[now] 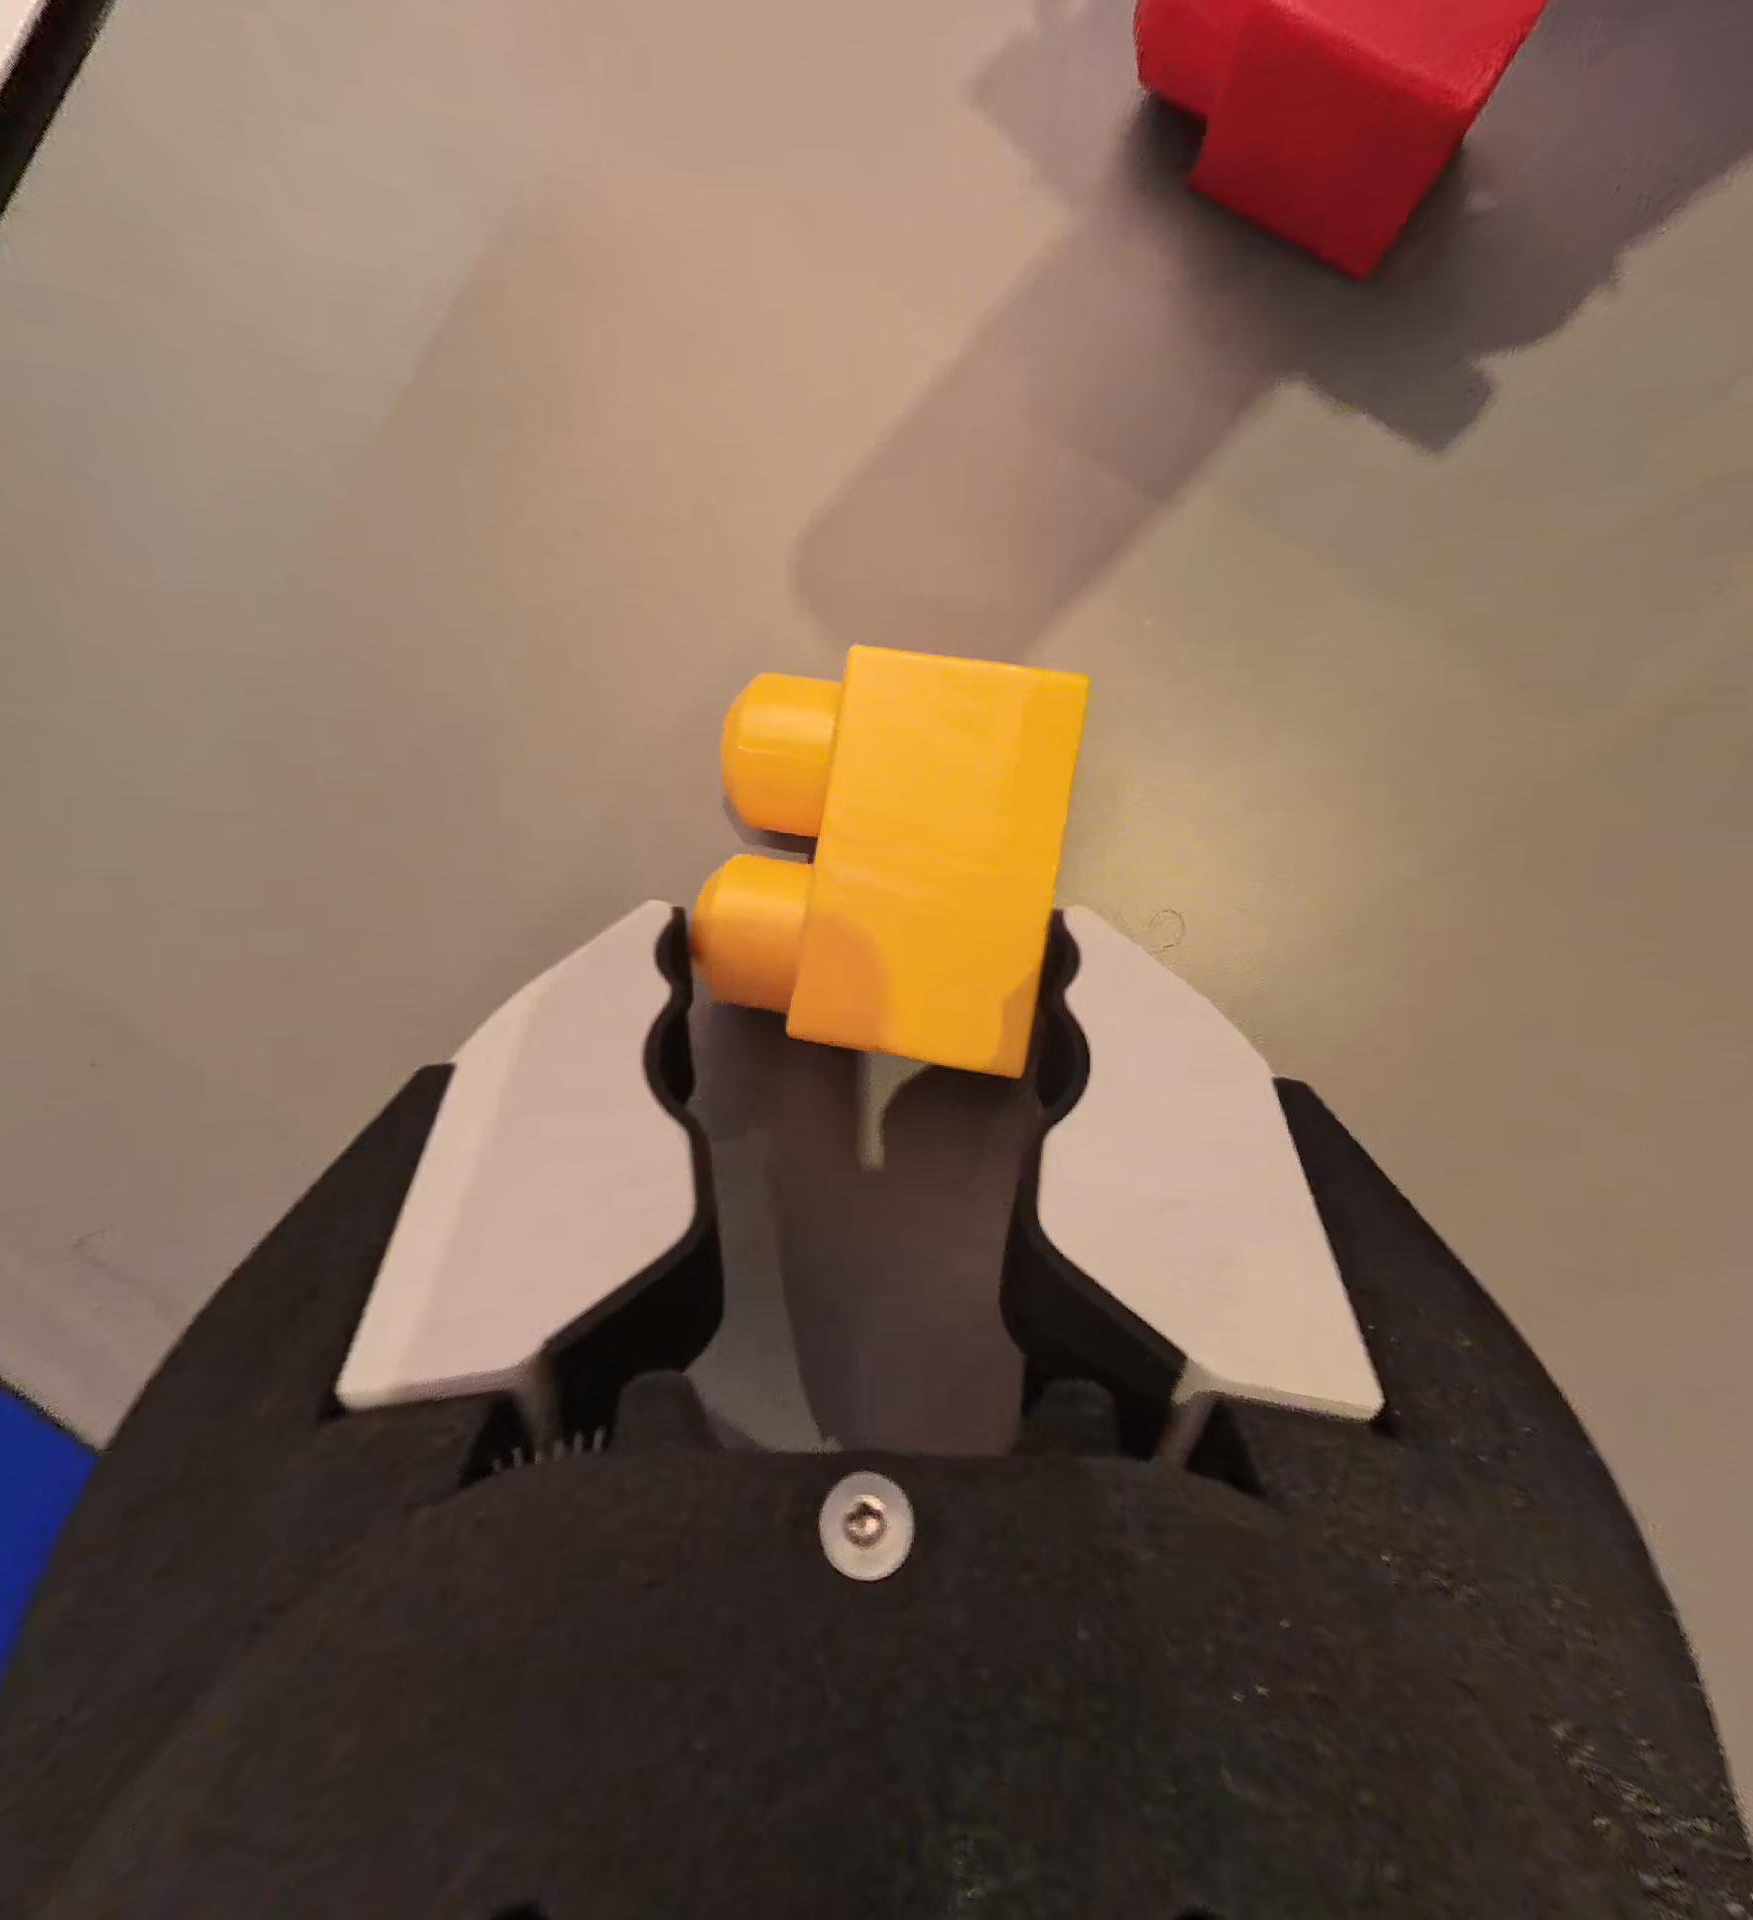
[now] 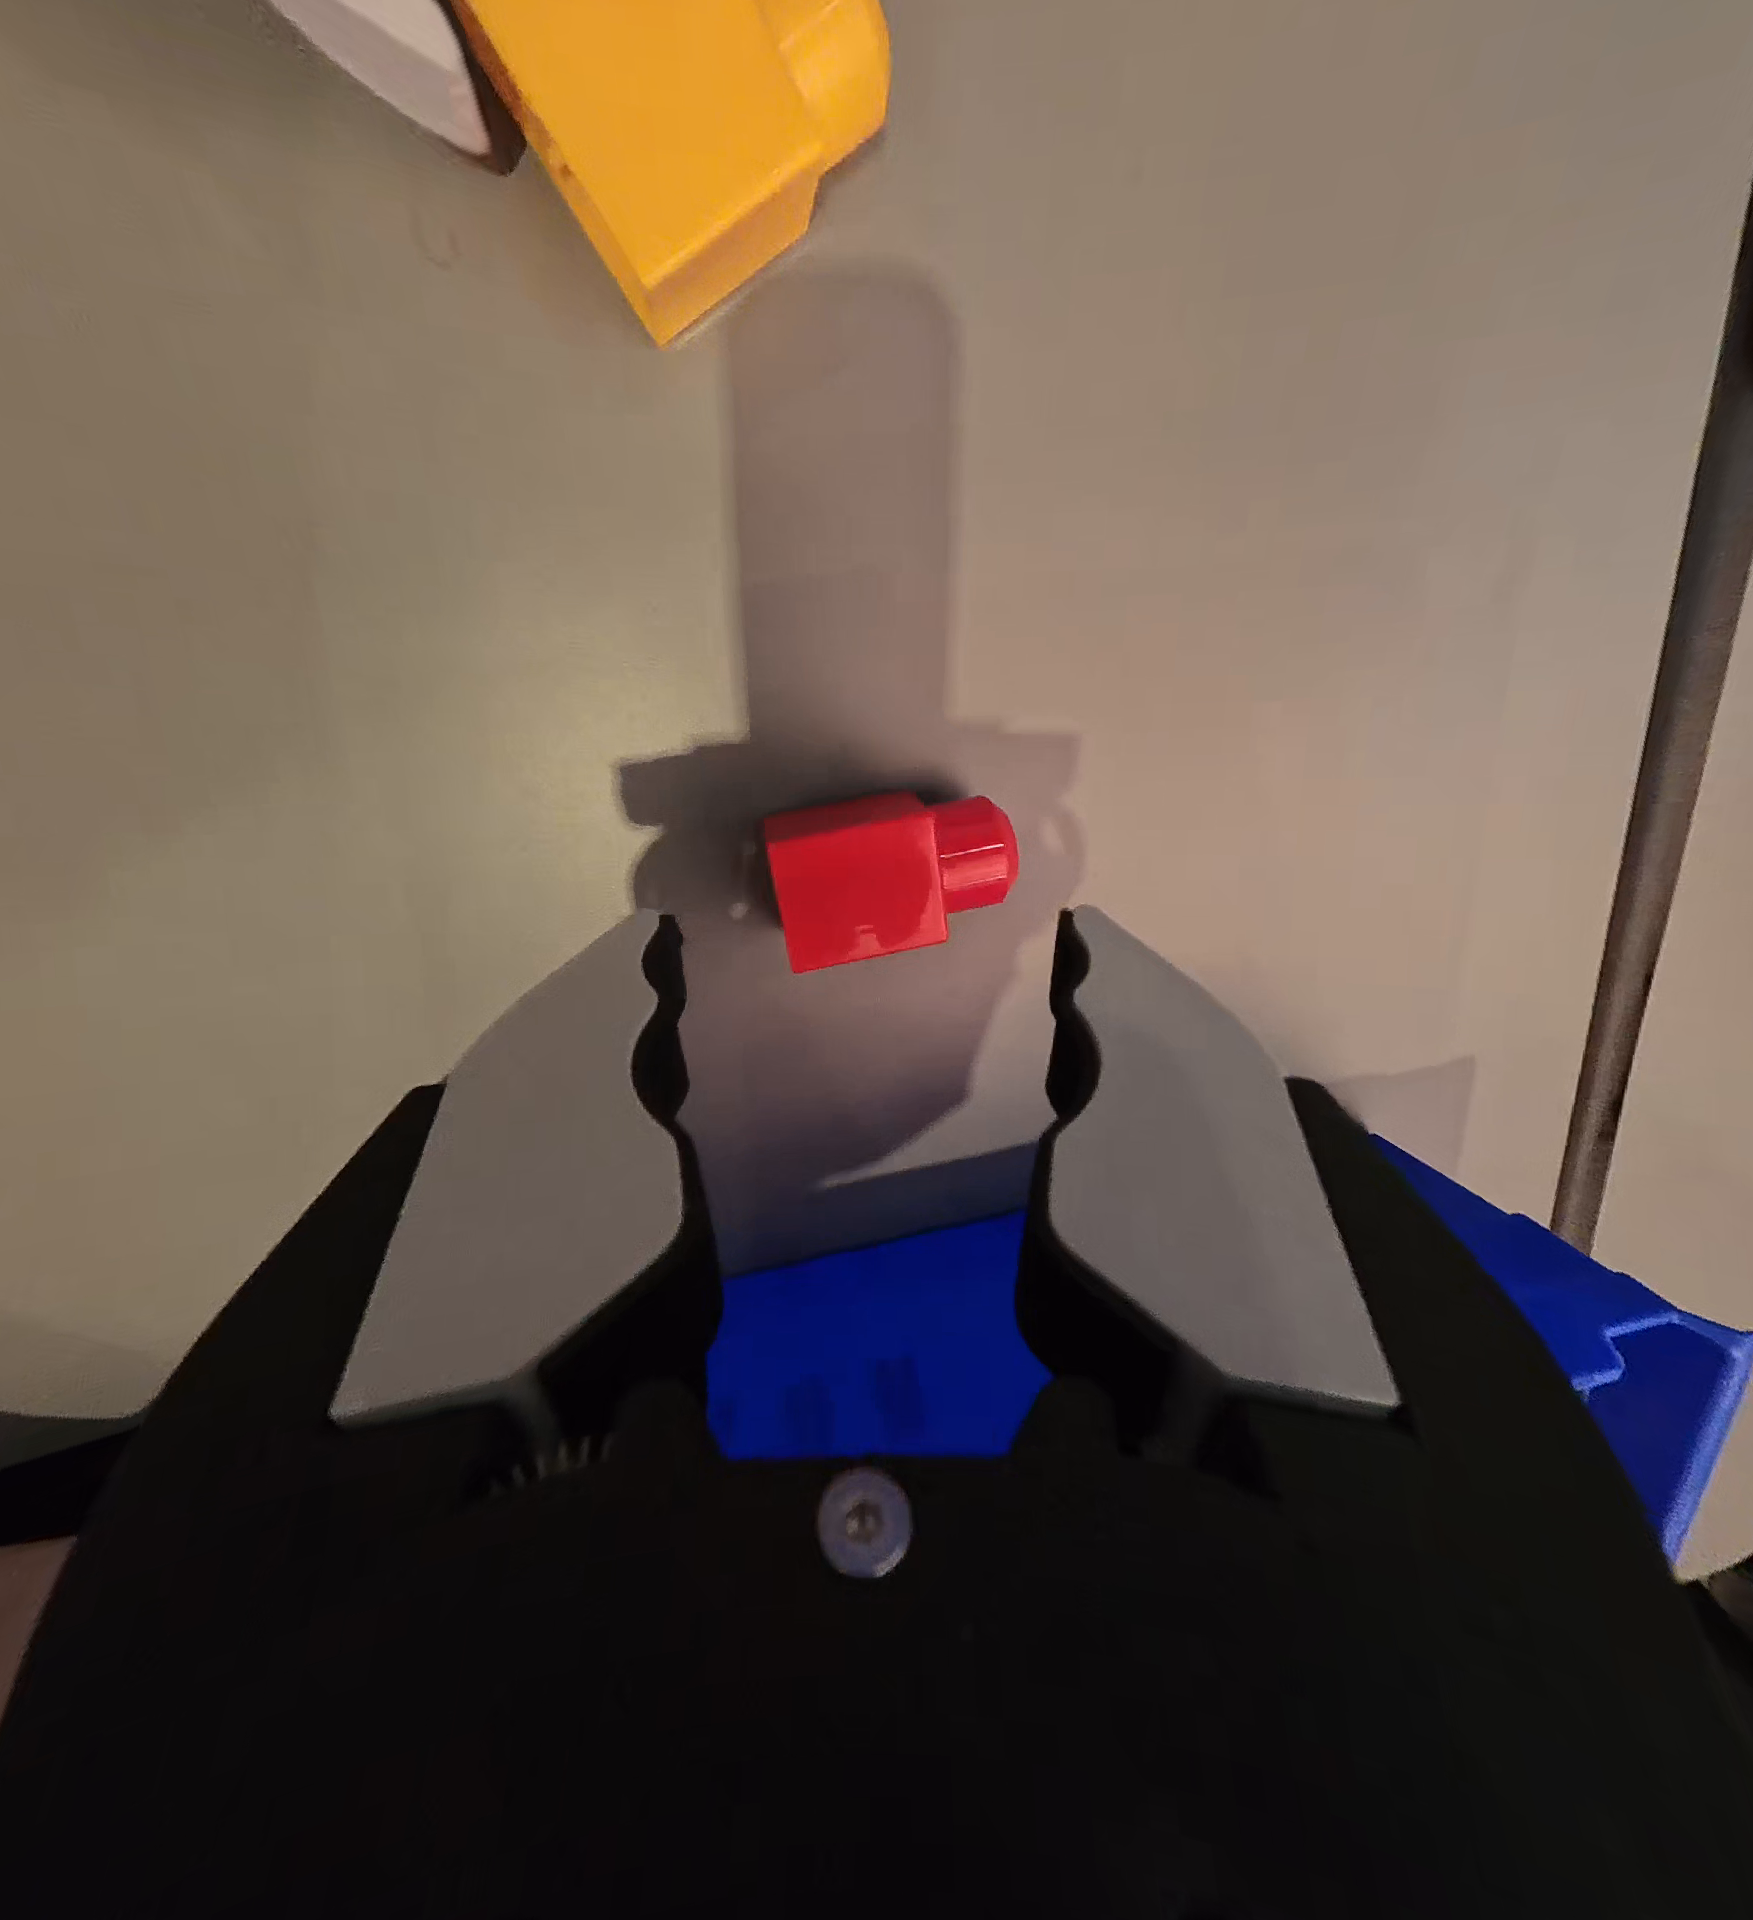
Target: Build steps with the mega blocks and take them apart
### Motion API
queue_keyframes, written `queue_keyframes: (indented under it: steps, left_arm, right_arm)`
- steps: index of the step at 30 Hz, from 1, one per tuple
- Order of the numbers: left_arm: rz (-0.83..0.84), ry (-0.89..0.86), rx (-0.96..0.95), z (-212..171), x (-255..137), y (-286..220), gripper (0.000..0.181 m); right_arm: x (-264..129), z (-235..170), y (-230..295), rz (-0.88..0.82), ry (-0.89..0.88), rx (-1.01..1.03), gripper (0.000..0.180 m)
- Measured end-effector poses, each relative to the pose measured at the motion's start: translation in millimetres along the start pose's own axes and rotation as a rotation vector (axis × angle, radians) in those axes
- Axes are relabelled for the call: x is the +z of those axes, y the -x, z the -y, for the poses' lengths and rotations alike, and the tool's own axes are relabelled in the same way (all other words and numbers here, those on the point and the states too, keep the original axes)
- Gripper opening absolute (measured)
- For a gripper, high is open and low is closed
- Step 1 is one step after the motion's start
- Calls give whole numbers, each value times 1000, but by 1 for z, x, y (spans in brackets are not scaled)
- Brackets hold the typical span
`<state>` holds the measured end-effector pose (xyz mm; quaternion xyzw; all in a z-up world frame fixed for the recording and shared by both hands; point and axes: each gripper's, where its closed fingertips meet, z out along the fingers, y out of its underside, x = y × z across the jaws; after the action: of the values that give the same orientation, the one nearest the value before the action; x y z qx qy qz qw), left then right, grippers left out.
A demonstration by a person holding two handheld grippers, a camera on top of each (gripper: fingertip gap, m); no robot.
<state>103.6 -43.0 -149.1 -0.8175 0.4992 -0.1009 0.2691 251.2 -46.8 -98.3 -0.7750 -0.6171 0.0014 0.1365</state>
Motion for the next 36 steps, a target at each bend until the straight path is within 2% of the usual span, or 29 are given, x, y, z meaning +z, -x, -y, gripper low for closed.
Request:
queue_keyframes:
  steps: [3,7,10,12,16,18,20,22,24,26,28,31,36]
  left_arm:
    - [-19,-1,3,0,0,-4,64]
    - [-42,-23,-12,7,-11,-11,64]
    - [55,-104,20,20,-33,-2,64]
    - [109,-169,39,31,-53,0,64]
    - [153,-320,71,53,-91,-5,64]
    - [160,-378,97,61,-104,-9,64]
    - [163,-429,112,67,-116,-12,64]
    - [152,-440,121,67,-122,-14,65]
    - [114,-483,85,70,-129,-18,71]
    - [5,-535,-15,74,-139,-23,86]
    - [-116,-608,-141,80,-153,-22,93]
    - [-236,-725,-293,83,-172,-10,85]
    - [-489,-894,-394,98,-187,-20,77]
  right_arm:
    - [0,9,4,82,-60,65,69]
    - [-5,37,11,278,-208,288,62]
    - [-15,73,20,496,-363,463,62]
    - [-20,92,21,583,-450,534,62]
    - [-38,124,22,707,-646,613,63]
    - [-55,136,31,824,-725,610,62]
    - [-60,137,41,897,-720,581,45]
    - [-65,138,46,946,-730,558,43]
    - [-71,139,45,953,-773,521,41]
    - [-81,143,41,919,-850,477,37]
    - [-92,146,38,868,-931,417,36]
    - [-113,150,35,776,-1054,330,36]
    - [-152,155,33,648,-1301,216,36]
